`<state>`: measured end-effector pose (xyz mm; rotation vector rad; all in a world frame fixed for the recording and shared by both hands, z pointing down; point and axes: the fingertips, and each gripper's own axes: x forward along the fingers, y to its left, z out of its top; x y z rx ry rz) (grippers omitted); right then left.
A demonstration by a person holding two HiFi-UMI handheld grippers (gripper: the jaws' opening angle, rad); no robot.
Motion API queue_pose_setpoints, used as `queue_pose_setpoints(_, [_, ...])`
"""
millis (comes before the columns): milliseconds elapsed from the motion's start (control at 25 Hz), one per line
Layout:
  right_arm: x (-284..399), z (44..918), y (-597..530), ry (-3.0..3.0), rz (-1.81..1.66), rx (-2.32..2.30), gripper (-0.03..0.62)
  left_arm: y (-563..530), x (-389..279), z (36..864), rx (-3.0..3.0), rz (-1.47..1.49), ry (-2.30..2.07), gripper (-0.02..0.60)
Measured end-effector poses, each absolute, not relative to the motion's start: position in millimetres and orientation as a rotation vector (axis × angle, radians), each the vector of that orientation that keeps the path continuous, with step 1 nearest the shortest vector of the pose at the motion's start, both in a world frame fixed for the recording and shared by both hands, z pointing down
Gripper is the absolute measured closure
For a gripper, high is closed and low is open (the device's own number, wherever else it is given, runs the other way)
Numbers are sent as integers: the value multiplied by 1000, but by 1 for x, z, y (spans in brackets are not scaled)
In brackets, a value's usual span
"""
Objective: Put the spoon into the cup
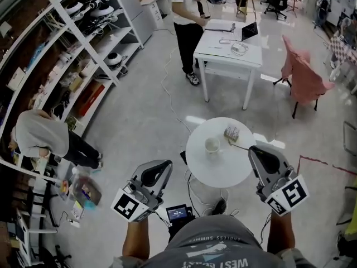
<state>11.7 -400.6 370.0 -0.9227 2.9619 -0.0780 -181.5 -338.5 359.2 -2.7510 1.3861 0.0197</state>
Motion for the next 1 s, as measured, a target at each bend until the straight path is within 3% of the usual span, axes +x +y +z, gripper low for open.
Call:
queue_pose_setpoints(560, [10,403,-432,2962,-135,-1014,589,-385,-177,377,-2818,1,1295,578])
queue_pose_setpoints(1000, [-21,411,-453,2954,-167,-1177,589,-430,-213,387,-2899,55,1164,578])
